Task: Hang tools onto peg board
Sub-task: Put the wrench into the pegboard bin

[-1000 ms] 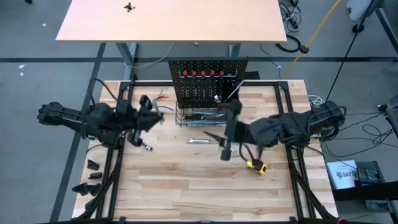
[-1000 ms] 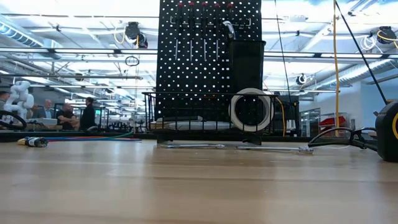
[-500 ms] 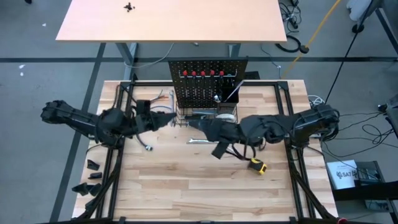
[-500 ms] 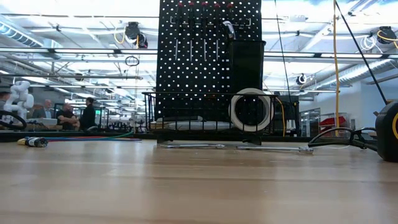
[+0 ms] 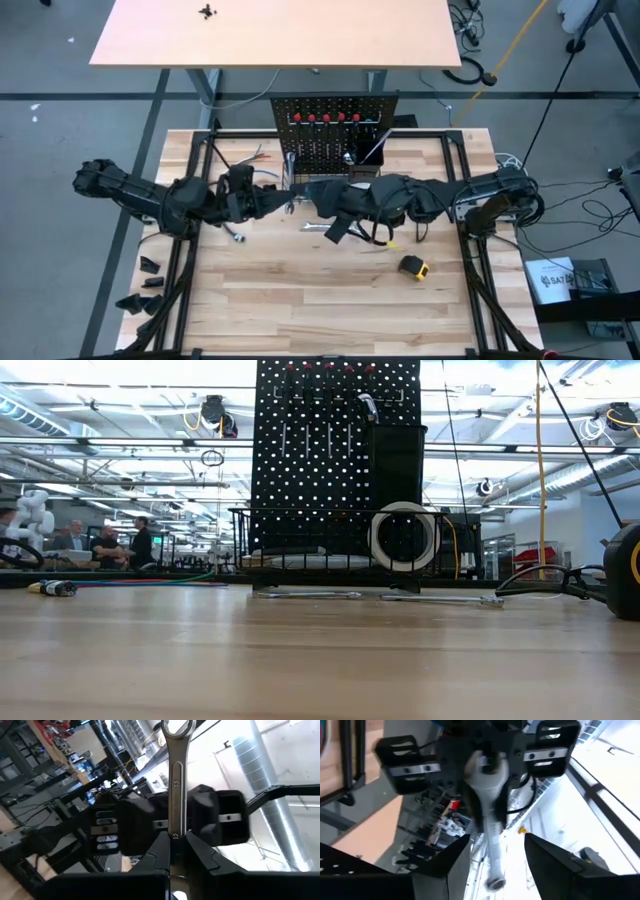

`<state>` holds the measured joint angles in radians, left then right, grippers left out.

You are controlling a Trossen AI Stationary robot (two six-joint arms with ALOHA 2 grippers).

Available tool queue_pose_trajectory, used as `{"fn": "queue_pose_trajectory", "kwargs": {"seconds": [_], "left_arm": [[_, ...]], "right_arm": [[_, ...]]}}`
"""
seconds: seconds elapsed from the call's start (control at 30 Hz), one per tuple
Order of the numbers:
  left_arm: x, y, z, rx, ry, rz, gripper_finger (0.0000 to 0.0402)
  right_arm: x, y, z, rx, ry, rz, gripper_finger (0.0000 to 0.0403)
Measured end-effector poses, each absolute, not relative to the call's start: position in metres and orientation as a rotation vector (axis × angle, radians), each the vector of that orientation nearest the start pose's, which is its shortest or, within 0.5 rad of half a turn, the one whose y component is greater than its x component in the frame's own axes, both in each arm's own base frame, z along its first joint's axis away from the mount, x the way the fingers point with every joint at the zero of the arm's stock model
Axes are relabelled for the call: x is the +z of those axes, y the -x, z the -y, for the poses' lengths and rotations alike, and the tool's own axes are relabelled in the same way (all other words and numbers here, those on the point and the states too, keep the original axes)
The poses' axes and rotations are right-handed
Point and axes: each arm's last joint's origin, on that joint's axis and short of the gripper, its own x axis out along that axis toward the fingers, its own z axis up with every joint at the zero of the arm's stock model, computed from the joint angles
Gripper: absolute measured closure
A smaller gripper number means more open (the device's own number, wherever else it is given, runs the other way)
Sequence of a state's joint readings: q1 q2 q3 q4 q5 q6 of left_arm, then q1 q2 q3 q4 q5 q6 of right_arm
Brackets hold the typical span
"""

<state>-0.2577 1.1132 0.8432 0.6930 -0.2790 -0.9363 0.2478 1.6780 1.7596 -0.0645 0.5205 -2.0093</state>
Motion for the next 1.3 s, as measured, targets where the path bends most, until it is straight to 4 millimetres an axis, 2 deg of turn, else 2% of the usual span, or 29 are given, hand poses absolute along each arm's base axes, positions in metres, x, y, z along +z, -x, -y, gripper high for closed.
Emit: {"fn": "queue_pose_trajectory", "kwargs": {"seconds": [0.27, 0.57, 0.87, 1.0, 1.1, 1.2, 1.3], "left_arm": [[0.368, -0.241, 0.055, -0.166, 1.052, 0.374, 0.0379], [0.366, -0.243, 0.056, -0.189, 1.052, 0.355, 0.0379], [0.366, -0.243, 0.057, -0.205, 1.049, 0.347, 0.0379], [0.366, -0.243, 0.057, -0.205, 1.052, 0.343, 0.0379], [0.365, -0.243, 0.057, -0.213, 1.07, 0.332, 0.0379], [0.364, -0.244, 0.057, -0.209, 1.067, 0.323, 0.0359], [0.362, -0.243, 0.056, -0.188, 1.048, 0.297, 0.0317]], "right_arm": [[0.445, -0.376, -0.078, -0.185, 2.058, -0.275, 0.0225], [0.444, -0.378, -0.068, -0.191, 2.071, -0.309, 0.0259], [0.439, -0.381, -0.07, -0.132, 2.085, -0.272, 0.0284], [0.434, -0.386, -0.071, -0.128, 2.09, -0.282, 0.0307], [0.431, -0.39, -0.072, -0.127, 2.099, -0.291, 0.034], [0.43, -0.39, -0.072, -0.137, 2.095, -0.307, 0.0378], [0.428, -0.392, -0.072, -0.149, 2.051, -0.335, 0.0379]]}}
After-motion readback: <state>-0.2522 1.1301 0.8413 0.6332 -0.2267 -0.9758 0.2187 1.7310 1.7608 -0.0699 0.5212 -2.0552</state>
